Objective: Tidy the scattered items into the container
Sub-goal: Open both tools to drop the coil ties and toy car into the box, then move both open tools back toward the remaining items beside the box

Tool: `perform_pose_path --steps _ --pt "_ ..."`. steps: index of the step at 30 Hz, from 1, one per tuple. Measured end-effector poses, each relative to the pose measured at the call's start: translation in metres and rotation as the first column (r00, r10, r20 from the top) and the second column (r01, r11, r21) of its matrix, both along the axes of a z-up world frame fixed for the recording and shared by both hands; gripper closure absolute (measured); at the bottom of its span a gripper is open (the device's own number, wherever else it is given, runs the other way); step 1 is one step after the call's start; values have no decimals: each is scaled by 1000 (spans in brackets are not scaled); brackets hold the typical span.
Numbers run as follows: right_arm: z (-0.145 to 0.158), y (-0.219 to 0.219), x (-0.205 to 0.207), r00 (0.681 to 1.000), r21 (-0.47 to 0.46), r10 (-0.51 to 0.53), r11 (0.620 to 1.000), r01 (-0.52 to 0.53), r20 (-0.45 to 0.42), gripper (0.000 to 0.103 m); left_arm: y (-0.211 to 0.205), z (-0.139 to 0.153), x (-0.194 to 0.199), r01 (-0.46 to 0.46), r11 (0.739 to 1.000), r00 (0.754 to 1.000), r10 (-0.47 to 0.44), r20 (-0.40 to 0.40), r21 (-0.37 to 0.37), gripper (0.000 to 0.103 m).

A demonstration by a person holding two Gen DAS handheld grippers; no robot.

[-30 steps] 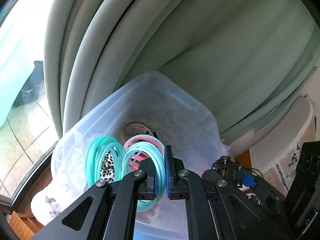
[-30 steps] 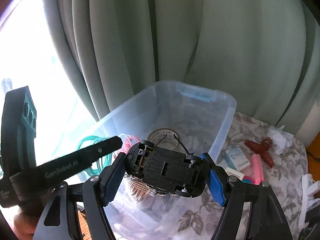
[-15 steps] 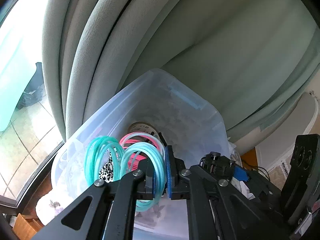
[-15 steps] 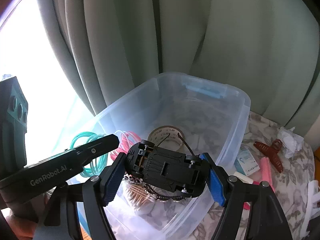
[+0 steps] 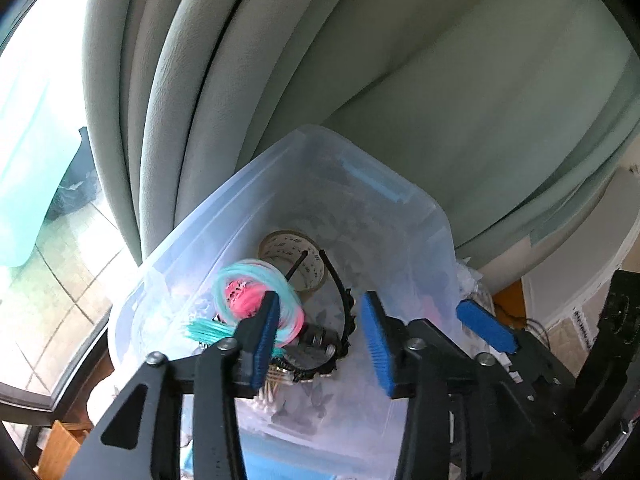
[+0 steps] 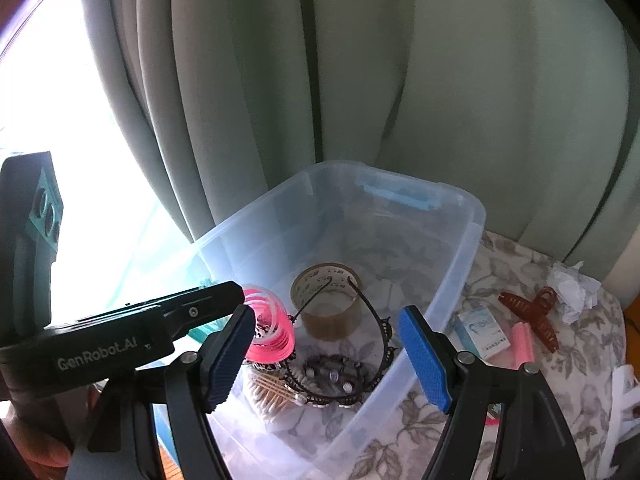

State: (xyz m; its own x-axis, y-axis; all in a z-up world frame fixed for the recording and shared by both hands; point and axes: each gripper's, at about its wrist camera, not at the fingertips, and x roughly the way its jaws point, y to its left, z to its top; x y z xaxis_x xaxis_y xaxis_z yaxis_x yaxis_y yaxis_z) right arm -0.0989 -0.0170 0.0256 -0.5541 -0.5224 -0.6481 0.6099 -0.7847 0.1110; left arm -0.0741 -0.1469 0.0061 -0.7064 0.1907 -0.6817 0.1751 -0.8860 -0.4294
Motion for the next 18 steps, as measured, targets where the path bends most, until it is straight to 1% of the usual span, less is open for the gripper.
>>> perform_pose_path --steps 1,2,5,7,9,10,14,18 --pt "0 2 2 1000 -2 -1 1000 1 0 25 -7 2 5 -5 1000 1000 5 4 -3 50" --pt "2 5 10 1000 -6 -2 1000 2 -2 25 -14 3 10 -10 1000 1000 10 9 -6 48" --pt "9 10 22 1000 -5 -6 1000 5 -23 25 -15 5 13 -18 1000 999 18 34 6 48" --pt "15 18 28 999 -14 -17 1000 17 -40 25 -12 5 10 -30 999 999 29 33 15 48" --pt "20 28 31 998 -31 -34 999 33 -47 25 -5 10 11 -37 999 999 38 27 -10 48" --pt "22 34 32 998 -41 -46 998 44 -50 25 -2 14 12 -41 999 999 41 19 -26 48" --pt "31 60 36 994 -90 -99 991 95 -47 25 14 29 18 -32 998 999 31 -24 -45 48" --pt "36 93 38 986 -134 -161 979 154 -49 25 41 45 24 5 998 996 -11 -88 -69 48"
